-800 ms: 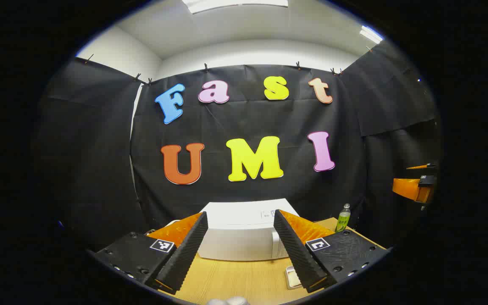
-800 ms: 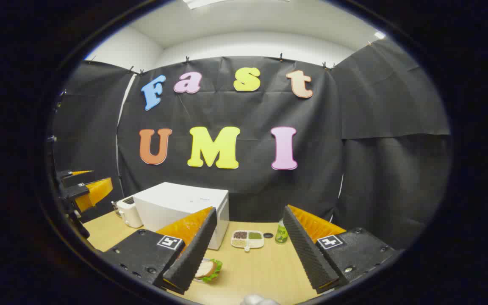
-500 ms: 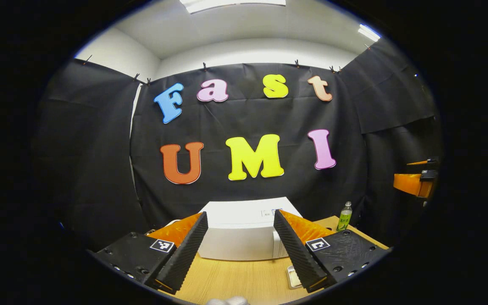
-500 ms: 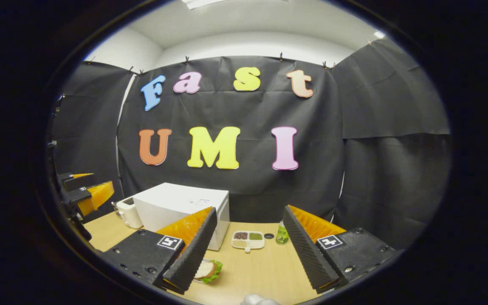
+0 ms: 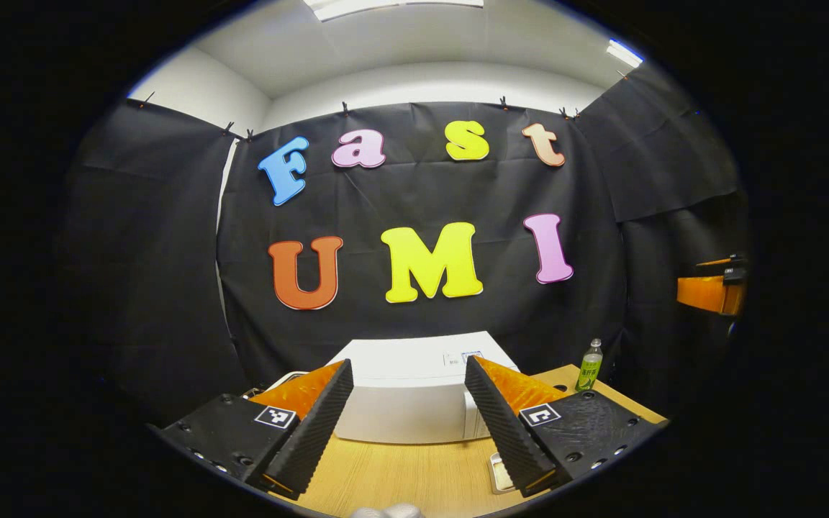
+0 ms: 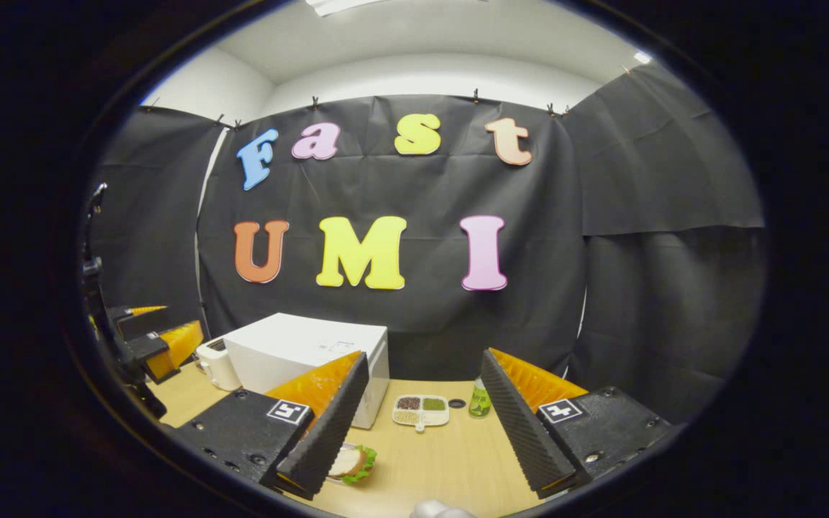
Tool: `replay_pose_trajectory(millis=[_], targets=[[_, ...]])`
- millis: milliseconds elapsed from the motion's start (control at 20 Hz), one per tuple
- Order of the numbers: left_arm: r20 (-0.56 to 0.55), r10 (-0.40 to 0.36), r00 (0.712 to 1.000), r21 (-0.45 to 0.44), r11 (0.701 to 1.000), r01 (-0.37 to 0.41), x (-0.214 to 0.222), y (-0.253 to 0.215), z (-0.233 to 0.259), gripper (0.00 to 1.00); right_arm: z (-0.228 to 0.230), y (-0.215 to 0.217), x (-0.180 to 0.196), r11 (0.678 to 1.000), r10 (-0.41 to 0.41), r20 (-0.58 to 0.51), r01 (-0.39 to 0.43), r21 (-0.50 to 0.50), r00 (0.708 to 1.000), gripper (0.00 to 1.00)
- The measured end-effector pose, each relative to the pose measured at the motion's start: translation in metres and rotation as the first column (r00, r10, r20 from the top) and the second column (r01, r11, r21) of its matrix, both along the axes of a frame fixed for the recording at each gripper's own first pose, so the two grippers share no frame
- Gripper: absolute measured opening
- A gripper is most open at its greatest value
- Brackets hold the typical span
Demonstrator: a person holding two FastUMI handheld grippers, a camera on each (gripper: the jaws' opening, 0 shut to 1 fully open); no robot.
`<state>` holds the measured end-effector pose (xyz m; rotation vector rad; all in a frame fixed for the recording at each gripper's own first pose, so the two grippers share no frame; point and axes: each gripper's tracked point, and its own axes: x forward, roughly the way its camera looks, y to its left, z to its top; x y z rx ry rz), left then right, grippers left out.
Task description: Open the microwave oven with the left hand, put the food in, and close the microwave oven.
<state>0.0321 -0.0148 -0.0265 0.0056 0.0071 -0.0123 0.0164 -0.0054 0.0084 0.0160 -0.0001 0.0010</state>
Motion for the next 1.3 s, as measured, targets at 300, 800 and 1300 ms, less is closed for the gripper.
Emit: replay_pose_trajectory(millis=[300,800,1300], targets=[[-0.022,-0.079,0.997,0.001,0.997,0.079,0.041,-0.048,-0.049,0.97,0.023,-0.006,0.001,1.0,-0.01,0.013,0.01,-0.002,1.0,0.92],[-0.144,-0.084,0.986,-0.025,0.996,0.081,0.145,-0.09,-0.167,0.97,0.025,-0.024,-0.002,0.993,-0.085,-0.038,0.081,-0.085,0.996,0.92],[-0.189,-0.085,0.978,-0.012,0.996,0.085,0.195,-0.105,-0.222,0.66,0.02,-0.022,0.007,0.989,-0.095,-0.082,0.085,-0.12,0.992,0.96]])
